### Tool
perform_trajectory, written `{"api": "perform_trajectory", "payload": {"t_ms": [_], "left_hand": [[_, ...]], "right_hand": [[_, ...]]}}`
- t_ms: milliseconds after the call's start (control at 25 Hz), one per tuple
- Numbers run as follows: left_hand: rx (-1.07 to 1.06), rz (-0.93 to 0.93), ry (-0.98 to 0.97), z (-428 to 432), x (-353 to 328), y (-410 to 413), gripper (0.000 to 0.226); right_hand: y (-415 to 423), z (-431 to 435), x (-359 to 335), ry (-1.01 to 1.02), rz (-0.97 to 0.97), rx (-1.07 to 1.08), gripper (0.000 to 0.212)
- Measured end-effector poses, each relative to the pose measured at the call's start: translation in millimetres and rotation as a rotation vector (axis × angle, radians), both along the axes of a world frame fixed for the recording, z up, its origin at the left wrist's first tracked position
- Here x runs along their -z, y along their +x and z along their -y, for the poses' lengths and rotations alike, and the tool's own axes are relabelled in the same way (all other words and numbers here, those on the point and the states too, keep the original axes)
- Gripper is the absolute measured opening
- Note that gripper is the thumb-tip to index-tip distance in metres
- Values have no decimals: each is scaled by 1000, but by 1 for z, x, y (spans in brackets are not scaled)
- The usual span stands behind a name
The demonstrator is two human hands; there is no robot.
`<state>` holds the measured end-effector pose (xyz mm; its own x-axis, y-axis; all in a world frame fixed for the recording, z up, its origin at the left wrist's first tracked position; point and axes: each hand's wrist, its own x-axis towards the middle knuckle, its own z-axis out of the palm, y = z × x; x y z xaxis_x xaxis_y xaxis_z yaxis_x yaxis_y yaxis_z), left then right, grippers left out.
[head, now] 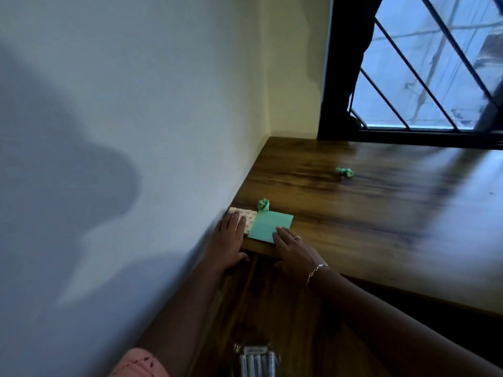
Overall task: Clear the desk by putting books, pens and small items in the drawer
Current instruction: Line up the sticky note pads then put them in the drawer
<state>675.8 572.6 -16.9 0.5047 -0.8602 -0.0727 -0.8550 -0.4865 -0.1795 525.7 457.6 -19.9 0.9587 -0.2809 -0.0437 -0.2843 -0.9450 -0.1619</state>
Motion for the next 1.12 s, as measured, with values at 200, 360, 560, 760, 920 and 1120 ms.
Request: {"api": "perform_trajectory", "payload": {"t_ms": [200, 360, 560, 760, 920, 1120], "left_hand": [[55, -73, -26, 3, 7, 11, 80], [42, -97, -113, 0, 9, 6, 72], [57, -18, -218, -5, 9, -14, 50], [81, -9, -183, -7, 2, -8, 46], [98, -17, -122, -5, 3, -1, 40], [62, -47, -125, 0, -11, 6, 37]], "right_hand": [[38, 4, 4, -62, -47, -23, 74], [37, -2, 19, -106, -64, -12, 59], [9, -10, 12, -140, -55, -26, 50], [-30, -4, 1, -137, -55, -4, 44], [-60, 7, 3, -126, 85, 8, 27], [-95, 8, 10, -65, 52, 90, 39]]}}
